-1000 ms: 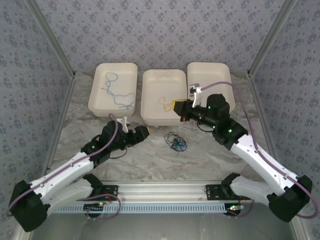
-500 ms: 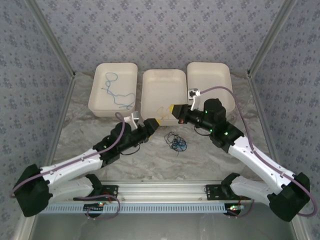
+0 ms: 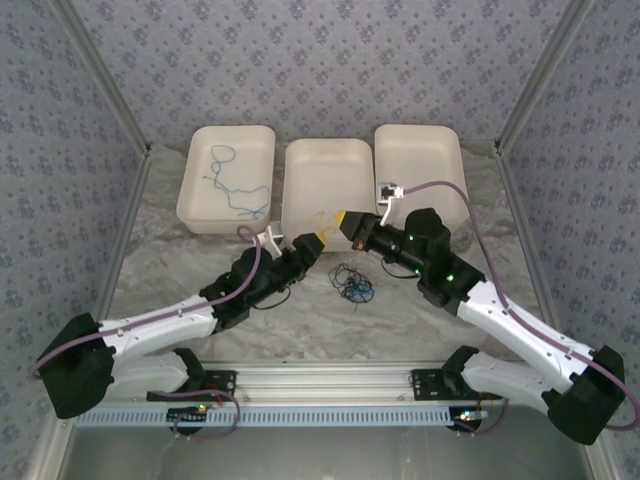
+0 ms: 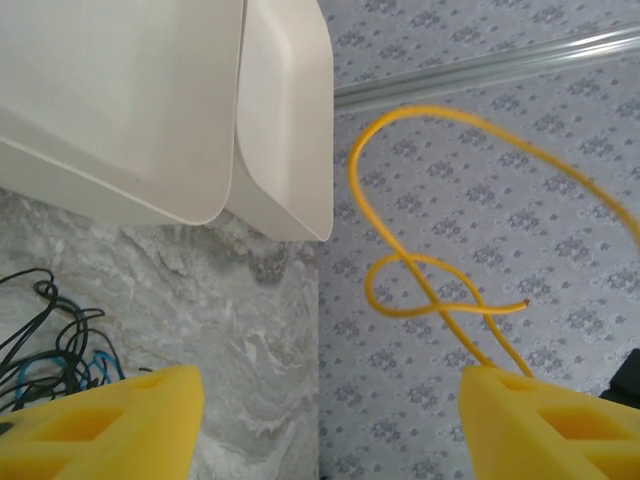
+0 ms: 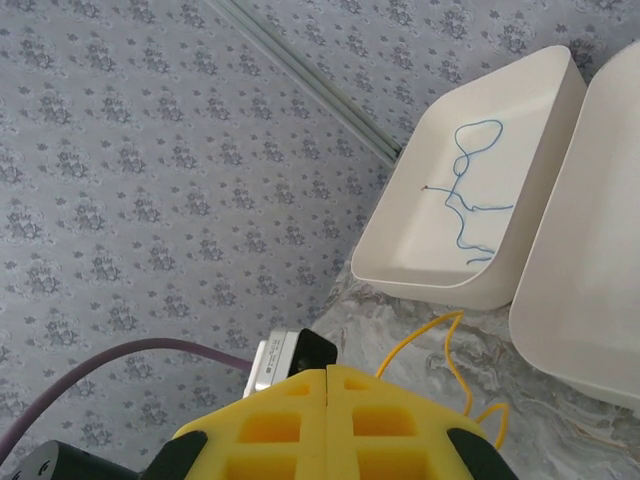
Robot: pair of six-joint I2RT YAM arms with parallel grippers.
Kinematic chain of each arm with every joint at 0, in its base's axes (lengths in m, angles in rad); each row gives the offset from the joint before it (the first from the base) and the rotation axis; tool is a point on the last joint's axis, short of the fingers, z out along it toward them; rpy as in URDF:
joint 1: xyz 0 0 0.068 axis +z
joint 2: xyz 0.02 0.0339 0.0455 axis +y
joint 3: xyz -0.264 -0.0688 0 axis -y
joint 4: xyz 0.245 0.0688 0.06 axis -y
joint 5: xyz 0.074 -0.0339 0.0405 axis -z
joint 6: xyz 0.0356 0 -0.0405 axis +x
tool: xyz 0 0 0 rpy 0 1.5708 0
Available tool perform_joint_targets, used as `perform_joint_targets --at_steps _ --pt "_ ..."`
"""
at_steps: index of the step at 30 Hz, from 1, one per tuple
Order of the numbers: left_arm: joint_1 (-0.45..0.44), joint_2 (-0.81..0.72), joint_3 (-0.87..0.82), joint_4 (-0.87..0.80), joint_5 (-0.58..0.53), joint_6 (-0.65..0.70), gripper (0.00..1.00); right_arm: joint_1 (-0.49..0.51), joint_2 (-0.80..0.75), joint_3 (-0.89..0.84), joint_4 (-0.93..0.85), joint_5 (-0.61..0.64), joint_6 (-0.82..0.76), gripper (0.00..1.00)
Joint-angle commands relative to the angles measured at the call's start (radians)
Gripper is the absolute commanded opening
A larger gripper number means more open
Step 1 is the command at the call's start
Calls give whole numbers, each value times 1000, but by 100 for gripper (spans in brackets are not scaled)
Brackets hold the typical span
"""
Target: Untangle the cables
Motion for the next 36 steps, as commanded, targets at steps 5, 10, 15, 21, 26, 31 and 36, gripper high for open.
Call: perform_joint_targets --at_steps 5,10,15,21,26,31,36 --pt "26 -56 8 57 -64 17 66 30 -38 -9 36 51 42 0" --pt "38 -39 41 25 -31 27 55 38 -45 -19 47 57 55 0" --pt "50 -22 50 22 -22 27 48 42 -49 -19 53 49 65 0" --pt "69 -13 73 39 -6 53 41 44 -64 -32 56 48 86 0" --pt "70 20 85 44 22 49 42 36 -72 -50 86 49 128 0" --pt "71 40 78 96 29 71 39 16 -72 -67 126 36 213 0" --pt "70 74 93 131 55 80 27 0 -75 -81 152 31 270 0"
